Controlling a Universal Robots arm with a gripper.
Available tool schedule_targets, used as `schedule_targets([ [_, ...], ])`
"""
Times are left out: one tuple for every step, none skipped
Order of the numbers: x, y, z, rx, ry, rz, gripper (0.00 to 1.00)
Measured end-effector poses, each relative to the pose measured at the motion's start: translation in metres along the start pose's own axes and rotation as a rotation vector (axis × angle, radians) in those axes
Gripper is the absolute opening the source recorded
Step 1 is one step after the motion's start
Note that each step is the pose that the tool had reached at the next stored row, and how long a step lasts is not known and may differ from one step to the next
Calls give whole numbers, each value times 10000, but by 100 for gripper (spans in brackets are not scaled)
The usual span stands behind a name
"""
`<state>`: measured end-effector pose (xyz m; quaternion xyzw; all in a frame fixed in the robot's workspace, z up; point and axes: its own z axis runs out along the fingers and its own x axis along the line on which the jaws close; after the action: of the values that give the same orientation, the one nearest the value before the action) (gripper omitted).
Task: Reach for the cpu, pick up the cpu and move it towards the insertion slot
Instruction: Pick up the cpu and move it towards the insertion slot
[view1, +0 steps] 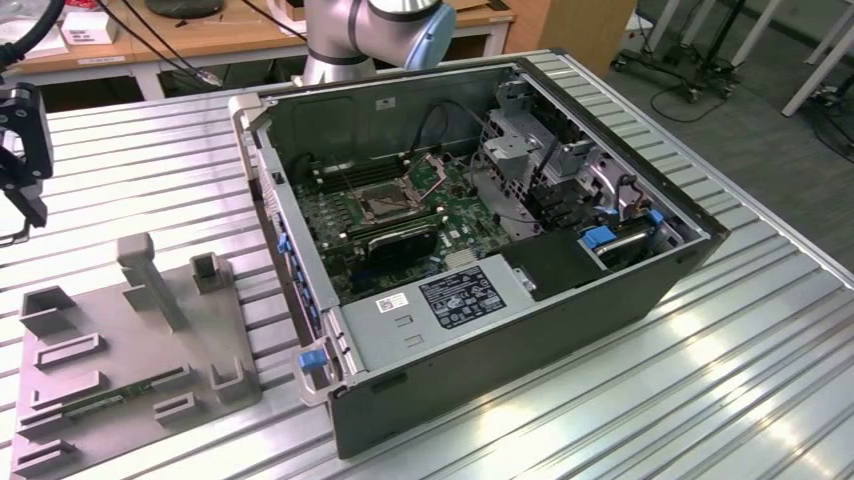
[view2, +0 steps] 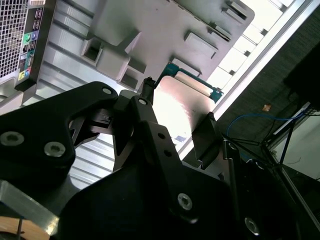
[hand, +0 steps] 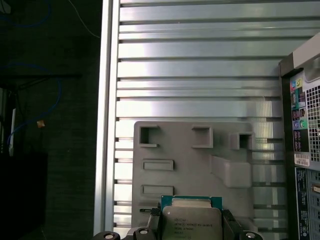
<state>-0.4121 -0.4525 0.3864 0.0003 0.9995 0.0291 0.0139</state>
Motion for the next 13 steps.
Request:
schedule_targets([
  [-3,0,0,0,0,0,55],
  [-7,0,0,0,0,0,55],
  [-10,0,0,0,0,0,55],
  [-14,0,0,1,0,0,55],
  [-17,0,1,0,-1,0,55],
  [-20,0,1,-1,-1,0,55],
  [-24,0,1,0,0,0,55],
  [-27,0,1,0,0,0,55],
  [-31,0,2,0,-1,0,55],
  [-34,0,1,0,0,0,55],
  [-38,0,1,0,0,0,55],
  [-41,0,1,0,0,0,55],
  [-44,0,2,0,0,0,55],
])
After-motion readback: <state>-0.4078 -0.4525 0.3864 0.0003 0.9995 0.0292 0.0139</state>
